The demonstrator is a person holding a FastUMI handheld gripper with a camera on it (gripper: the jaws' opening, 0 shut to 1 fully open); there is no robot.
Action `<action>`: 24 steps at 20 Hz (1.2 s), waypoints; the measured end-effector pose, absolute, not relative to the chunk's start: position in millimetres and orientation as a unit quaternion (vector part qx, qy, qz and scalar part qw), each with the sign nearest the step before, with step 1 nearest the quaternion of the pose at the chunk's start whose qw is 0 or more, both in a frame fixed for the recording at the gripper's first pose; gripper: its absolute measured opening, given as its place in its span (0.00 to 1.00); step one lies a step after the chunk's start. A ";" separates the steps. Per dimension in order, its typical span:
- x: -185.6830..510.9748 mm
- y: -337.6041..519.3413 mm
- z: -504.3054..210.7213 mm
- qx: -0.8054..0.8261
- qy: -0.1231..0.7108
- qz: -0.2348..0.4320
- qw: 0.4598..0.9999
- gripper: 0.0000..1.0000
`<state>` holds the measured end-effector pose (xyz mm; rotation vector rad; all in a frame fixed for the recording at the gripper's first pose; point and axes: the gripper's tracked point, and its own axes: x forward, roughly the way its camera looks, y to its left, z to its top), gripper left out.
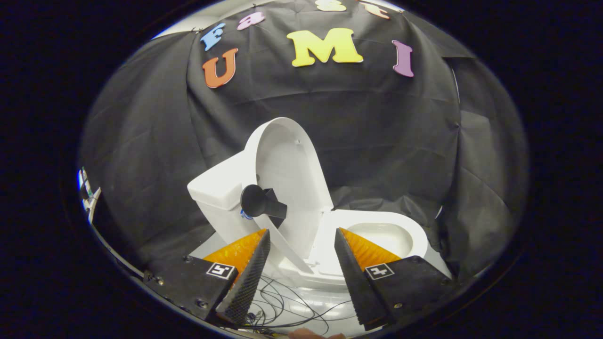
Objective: Open the toilet lid.
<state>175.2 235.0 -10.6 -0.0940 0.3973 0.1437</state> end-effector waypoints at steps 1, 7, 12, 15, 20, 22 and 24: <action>170.0 232.4 -5.4 -0.041 0.189 0.078 0.978 0.86; 143.8 184.8 27.0 -0.029 0.116 0.073 0.990 0.91; 120.4 135.5 57.8 -0.053 0.026 0.051 0.997 0.96; 106.5 110.5 59.5 -0.068 0.006 0.040 0.997 1.00; 75.9 75.0 55.8 -0.031 -0.003 0.046 0.998 1.00; 67.5 59.2 56.6 -0.022 -0.016 0.043 0.999 1.00; 57.9 41.3 56.6 -0.039 -0.030 0.031 0.998 1.00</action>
